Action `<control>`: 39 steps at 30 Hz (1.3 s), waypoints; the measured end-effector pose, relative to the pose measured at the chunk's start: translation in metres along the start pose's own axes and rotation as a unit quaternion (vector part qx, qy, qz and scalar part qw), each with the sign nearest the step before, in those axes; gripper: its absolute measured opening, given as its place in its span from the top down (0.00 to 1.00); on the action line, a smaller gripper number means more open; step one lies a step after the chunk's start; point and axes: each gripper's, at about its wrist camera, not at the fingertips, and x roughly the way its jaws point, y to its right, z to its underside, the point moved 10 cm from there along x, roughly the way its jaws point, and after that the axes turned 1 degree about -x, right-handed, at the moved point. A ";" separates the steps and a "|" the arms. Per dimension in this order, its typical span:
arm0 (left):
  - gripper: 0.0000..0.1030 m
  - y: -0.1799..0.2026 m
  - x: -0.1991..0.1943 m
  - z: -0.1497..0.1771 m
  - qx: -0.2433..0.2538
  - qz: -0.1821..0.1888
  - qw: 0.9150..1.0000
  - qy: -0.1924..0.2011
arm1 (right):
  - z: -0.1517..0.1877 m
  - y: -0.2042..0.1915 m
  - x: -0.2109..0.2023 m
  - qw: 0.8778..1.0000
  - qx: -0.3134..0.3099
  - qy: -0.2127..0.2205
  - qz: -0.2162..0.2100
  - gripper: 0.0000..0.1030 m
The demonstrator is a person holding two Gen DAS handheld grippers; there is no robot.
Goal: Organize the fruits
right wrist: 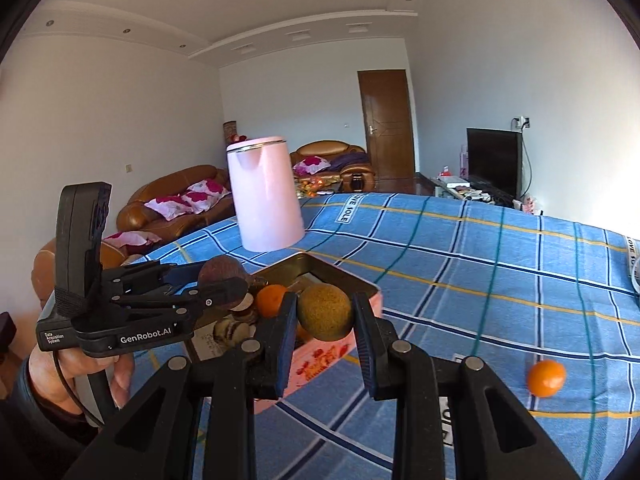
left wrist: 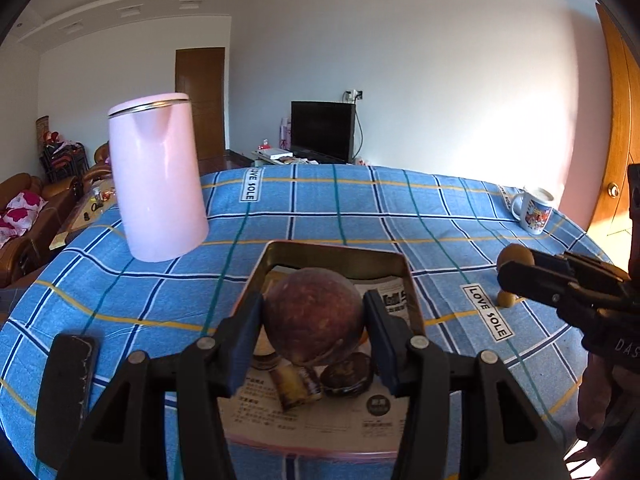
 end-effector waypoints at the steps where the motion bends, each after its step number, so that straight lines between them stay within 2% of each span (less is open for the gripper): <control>1: 0.49 -0.007 -0.002 0.003 -0.006 -0.004 1.000 0.000 | 0.001 -0.007 0.007 1.000 -0.002 -0.007 -0.009 0.72; 8: 0.49 -0.030 0.003 0.023 -0.022 -0.011 1.000 -0.017 | 0.028 -0.056 0.050 0.995 -0.030 -0.072 -0.056 0.72; 14: 0.48 -0.034 0.009 0.032 -0.025 -0.012 0.999 -0.032 | 0.053 -0.067 0.076 0.990 -0.048 -0.126 -0.049 0.71; 16: 0.47 -0.035 0.009 0.033 -0.026 -0.018 0.999 -0.033 | 0.055 -0.066 0.078 0.989 -0.046 -0.130 -0.054 0.71; 18: 0.44 -0.033 0.003 0.028 -0.028 -0.019 0.999 -0.022 | 0.052 -0.062 0.072 0.990 -0.044 -0.123 -0.051 0.65; 19: 0.40 -0.030 -0.001 0.023 -0.026 -0.015 0.999 -0.013 | 0.051 -0.059 0.067 0.991 -0.044 -0.119 -0.049 0.59; 23: 0.28 -0.003 -0.014 0.002 -0.010 -0.001 1.000 0.018 | 0.043 -0.025 0.043 0.994 -0.033 -0.100 -0.020 0.56; 26: 0.28 0.029 -0.012 -0.009 0.007 0.023 0.999 0.023 | 0.040 0.023 0.021 0.996 -0.014 -0.090 0.022 0.54; 28: 0.28 0.055 -0.007 -0.014 0.020 0.044 0.999 0.018 | 0.038 0.062 0.007 0.994 0.000 -0.086 0.069 0.52; 32: 0.28 0.108 0.013 -0.017 0.031 0.096 0.995 -0.003 | 0.047 0.137 -0.013 0.982 0.037 -0.099 0.156 0.50; 36: 0.28 0.150 0.043 -0.010 0.043 0.117 0.992 -0.035 | 0.060 0.181 -0.022 0.973 0.078 -0.114 0.187 0.50; 39: 0.28 0.178 0.063 0.002 0.053 0.129 0.988 -0.064 | 0.069 0.195 -0.019 0.971 0.102 -0.122 0.181 0.50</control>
